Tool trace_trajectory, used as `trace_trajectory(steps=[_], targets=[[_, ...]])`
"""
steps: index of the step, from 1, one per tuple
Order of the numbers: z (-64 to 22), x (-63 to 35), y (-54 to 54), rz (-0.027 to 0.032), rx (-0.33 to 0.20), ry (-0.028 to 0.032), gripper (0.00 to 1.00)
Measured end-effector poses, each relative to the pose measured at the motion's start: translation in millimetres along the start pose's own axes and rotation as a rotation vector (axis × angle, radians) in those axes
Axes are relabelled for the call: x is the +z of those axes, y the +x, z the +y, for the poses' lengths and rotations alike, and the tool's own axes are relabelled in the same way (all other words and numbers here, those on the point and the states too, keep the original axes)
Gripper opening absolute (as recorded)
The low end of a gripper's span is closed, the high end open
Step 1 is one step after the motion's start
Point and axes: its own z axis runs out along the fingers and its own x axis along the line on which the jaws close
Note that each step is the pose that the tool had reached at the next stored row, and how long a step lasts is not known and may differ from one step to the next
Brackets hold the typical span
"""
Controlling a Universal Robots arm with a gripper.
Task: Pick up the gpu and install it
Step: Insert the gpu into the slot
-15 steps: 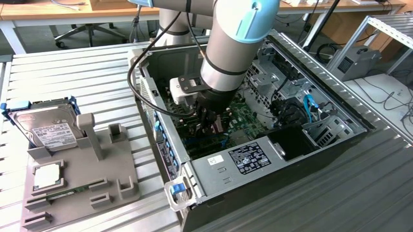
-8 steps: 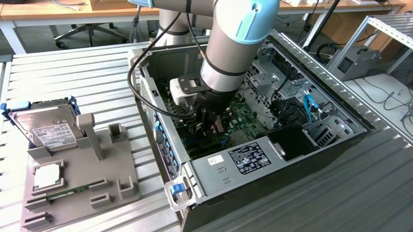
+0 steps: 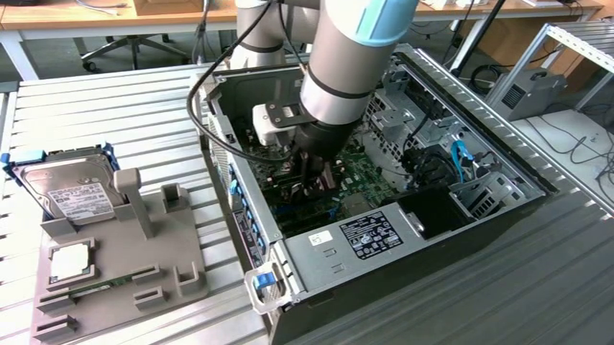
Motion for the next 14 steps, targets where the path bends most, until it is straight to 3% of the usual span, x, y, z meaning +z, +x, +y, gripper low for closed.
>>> trace_trajectory(steps=[5,9,11,14], targets=[[0.6,-19.4,-2.2,-0.0001,0.000,0.0004,0.48],[-1.1,-19.9,-2.4,-0.0089,0.000,-0.0020,0.48],[-4.9,-20.1,-2.6,-0.0088,0.001,-0.0063,0.47],[-10.8,-20.2,-2.9,-0.0086,0.001,-0.0115,0.27]])
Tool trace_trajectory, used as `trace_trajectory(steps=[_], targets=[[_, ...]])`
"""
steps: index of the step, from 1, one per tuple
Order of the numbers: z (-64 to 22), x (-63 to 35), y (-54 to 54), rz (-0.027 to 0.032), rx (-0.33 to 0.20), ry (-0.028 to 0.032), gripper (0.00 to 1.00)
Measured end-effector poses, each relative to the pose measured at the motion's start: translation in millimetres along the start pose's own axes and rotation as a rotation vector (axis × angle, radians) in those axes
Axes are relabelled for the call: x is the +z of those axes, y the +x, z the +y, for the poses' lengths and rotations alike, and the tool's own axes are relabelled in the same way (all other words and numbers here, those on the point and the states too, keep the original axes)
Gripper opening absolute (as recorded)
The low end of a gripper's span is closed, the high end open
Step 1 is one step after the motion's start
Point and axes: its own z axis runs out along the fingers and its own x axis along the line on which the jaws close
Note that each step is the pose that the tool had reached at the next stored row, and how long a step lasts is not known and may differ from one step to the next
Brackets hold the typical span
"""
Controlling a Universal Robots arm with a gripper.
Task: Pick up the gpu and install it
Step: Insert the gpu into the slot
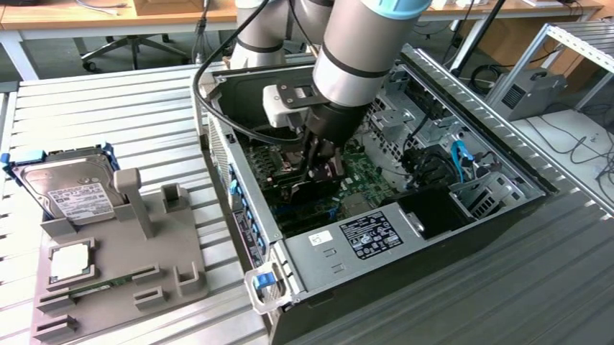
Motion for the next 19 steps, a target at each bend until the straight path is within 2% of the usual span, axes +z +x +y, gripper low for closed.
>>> trace_trajectory(steps=[3,5,8,11,19], targets=[[-7.8,-0.2,-0.4,0.0004,0.001,-0.0094,0.22],[-13.3,-0.3,-0.7,0.0008,0.002,-0.0179,0.11],[-22.0,-0.6,-1.2,0.0014,0.004,-0.0302,0.11],[-28.9,-0.8,-1.5,0.0018,0.005,-0.0392,0.11],[-29.6,-0.8,-1.6,0.0020,0.005,-0.0399,0.11]])
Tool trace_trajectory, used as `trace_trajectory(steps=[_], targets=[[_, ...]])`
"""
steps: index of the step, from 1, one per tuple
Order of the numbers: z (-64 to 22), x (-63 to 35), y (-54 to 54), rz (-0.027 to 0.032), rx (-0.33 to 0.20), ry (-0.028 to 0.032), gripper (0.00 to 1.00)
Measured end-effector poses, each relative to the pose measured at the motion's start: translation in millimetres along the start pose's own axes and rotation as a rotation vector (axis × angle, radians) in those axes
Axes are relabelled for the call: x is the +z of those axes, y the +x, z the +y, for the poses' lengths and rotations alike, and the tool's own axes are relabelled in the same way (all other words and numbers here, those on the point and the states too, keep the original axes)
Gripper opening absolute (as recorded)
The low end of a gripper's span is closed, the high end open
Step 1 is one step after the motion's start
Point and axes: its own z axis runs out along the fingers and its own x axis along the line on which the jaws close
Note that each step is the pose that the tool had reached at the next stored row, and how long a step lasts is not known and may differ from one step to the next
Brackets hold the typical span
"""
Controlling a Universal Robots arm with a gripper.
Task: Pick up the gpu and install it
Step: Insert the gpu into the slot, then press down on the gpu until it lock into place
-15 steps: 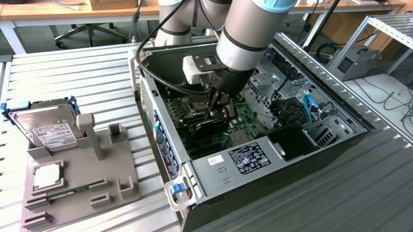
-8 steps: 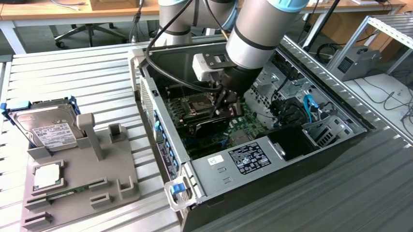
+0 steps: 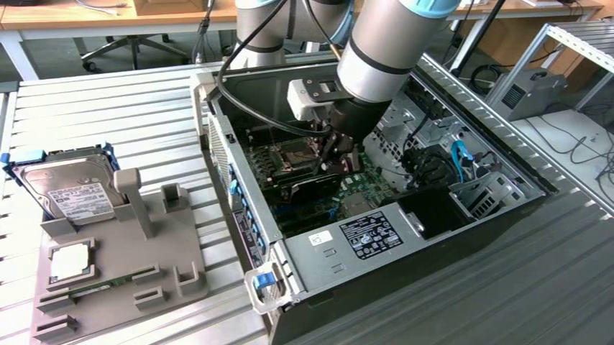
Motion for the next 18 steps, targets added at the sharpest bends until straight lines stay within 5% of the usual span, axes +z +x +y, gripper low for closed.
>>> trace_trajectory(steps=[7,13,18], targets=[[5.3,0.5,0.4,-0.0001,0.000,0.0000,0.11],[39.9,6.3,2.5,-0.0002,0.000,0.0001,0.11],[45.6,16.4,-3.9,0.0003,0.000,0.0002,0.11]])
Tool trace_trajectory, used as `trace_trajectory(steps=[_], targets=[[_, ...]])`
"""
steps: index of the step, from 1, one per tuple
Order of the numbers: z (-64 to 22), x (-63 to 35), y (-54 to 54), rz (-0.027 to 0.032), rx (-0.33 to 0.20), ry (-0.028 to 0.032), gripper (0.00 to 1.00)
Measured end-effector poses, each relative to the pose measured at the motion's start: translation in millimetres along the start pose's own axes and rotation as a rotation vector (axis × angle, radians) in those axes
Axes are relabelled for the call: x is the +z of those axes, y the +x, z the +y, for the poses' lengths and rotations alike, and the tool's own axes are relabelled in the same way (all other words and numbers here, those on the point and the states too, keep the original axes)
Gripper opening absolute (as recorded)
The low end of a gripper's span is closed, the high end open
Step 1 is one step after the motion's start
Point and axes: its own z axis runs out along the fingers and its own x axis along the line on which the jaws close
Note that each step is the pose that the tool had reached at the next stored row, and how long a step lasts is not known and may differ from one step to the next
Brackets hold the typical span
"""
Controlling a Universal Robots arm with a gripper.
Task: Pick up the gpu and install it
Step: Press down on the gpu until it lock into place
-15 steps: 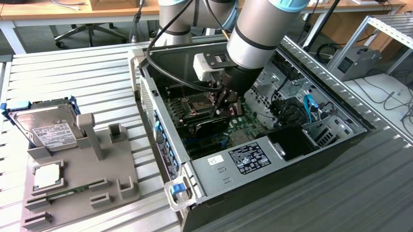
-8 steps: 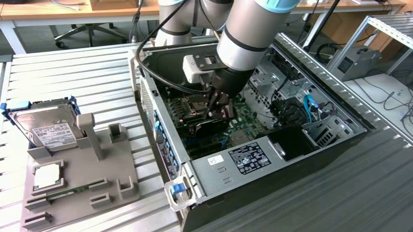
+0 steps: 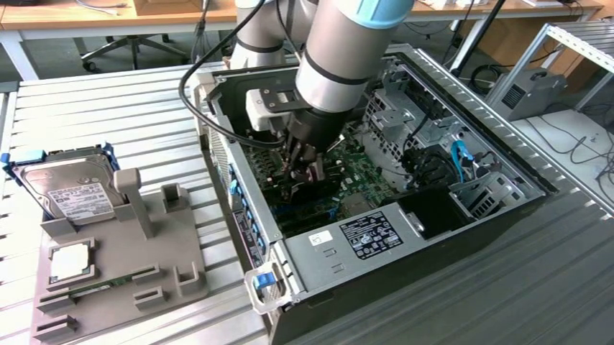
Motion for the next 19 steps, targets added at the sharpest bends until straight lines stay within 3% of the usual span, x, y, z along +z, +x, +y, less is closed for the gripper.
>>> trace_trajectory(steps=[5,14,17,19], targets=[[4.7,3.7,1.1,0.0007,0.000,-0.0003,0.11],[4.8,9.5,1.9,0.0009,0.000,-0.0004,0.11],[4.9,8.0,1.5,-0.0012,0.000,0.0004,0.11],[5.5,0.7,0.7,0.0000,0.000,0.0001,0.11]])
